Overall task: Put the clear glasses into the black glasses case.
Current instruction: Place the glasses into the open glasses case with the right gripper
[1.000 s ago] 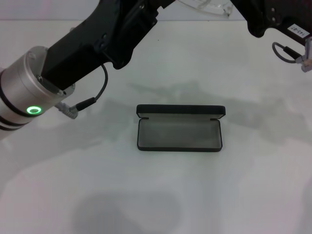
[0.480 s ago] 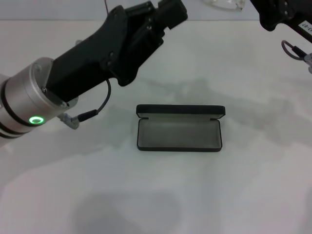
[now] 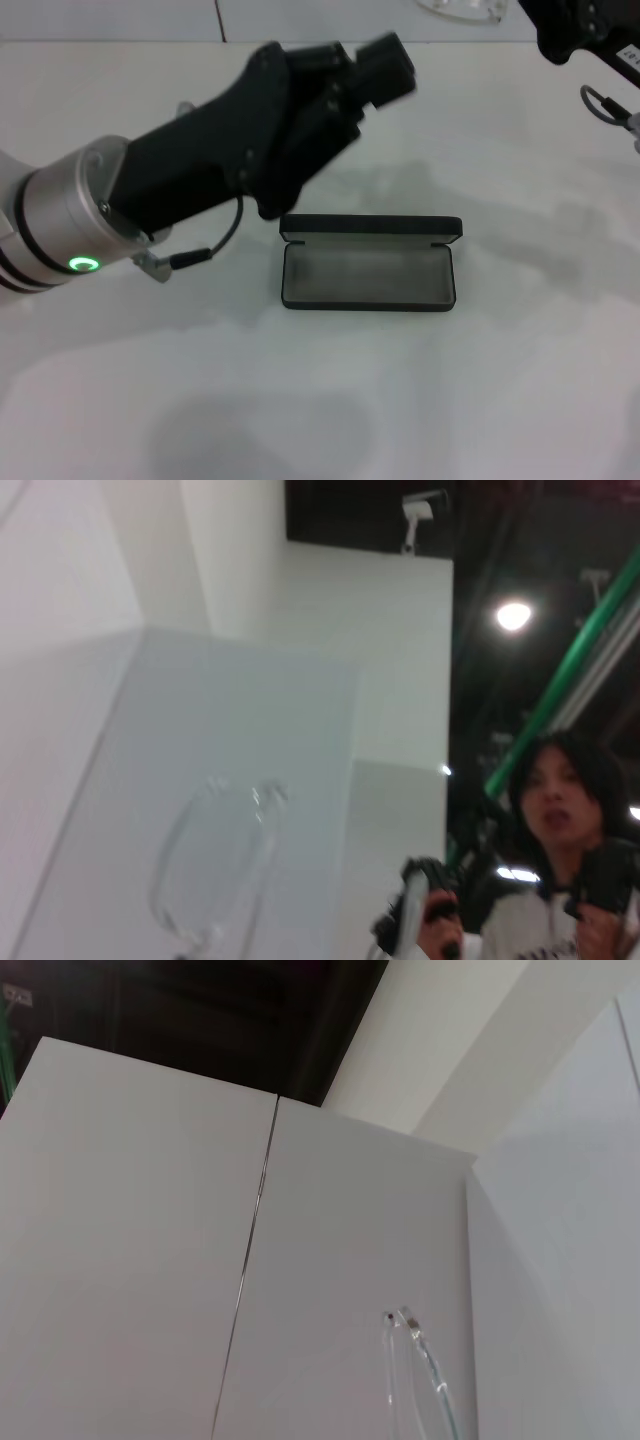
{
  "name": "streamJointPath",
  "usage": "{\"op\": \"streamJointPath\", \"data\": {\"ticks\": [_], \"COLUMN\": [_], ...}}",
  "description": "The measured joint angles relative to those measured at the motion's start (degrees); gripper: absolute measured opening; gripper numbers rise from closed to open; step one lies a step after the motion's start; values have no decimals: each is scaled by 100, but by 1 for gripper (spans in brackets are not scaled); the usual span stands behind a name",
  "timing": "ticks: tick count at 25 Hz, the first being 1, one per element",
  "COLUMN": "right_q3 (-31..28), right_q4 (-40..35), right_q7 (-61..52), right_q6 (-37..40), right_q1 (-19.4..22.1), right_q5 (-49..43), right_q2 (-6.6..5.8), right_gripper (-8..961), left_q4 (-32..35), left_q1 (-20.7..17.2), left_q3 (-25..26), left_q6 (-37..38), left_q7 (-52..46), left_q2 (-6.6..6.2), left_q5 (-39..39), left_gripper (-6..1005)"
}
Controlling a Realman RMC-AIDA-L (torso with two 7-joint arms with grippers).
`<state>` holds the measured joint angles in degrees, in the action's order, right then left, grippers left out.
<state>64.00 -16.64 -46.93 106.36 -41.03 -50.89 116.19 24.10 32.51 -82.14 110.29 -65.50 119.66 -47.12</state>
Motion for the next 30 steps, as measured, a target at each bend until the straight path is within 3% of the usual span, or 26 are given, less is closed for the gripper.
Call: {"op": "streamJointPath", "data": {"ticks": [5, 30], "right_q3": [8, 664], "right_q4": [3, -22], "right_q7": [0, 74], "right_q6": [-10, -390], "right_q1": [-2, -123], "right_q5": [59, 4], "right_q2": [0, 0], "right_gripper": [40, 40], "left_q4": [6, -58], "left_q1": [93, 186], "left_q3": [0, 32], "left_q6": [109, -152], "left_q7": [2, -44], "left_q2": [14, 30], "left_q5": [-239, 759], "left_gripper": [58, 58]}}
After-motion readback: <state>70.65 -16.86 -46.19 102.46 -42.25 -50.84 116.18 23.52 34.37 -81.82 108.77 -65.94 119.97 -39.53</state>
